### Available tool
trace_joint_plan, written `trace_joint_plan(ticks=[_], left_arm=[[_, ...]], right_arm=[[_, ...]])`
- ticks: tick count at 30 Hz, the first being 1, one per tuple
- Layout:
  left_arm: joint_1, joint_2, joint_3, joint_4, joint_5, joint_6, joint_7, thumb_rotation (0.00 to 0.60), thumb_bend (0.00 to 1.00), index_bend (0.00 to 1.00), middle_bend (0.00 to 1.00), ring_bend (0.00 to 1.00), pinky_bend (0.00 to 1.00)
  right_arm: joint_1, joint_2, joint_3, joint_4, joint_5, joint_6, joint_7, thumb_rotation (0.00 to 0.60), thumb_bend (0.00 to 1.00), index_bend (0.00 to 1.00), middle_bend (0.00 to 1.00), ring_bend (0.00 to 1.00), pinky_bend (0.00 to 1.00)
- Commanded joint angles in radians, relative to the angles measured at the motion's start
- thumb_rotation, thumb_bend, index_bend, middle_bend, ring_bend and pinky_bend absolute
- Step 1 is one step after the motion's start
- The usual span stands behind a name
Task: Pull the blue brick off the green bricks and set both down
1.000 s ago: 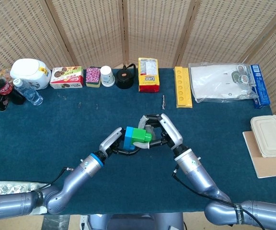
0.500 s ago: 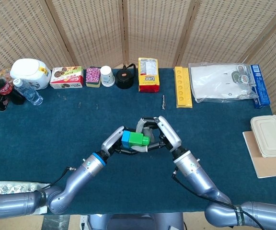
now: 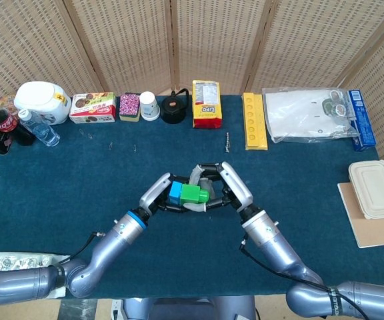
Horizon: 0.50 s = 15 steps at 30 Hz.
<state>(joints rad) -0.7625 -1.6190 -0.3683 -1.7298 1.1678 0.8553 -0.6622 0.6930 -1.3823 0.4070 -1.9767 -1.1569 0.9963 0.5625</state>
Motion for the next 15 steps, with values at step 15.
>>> trace_joint_plan(ticks=[15], left_arm=[[0.012,-0.002,-0.005,0.031,0.055,0.013,-0.085,0.600,0.38,0.78,0.60,0.55,0.61]], right_arm=[[-0.016,0.037,0.005,-0.007,-0.002,-0.025,0.041,0.600,0.11,0.79,0.73,0.79,0.79]])
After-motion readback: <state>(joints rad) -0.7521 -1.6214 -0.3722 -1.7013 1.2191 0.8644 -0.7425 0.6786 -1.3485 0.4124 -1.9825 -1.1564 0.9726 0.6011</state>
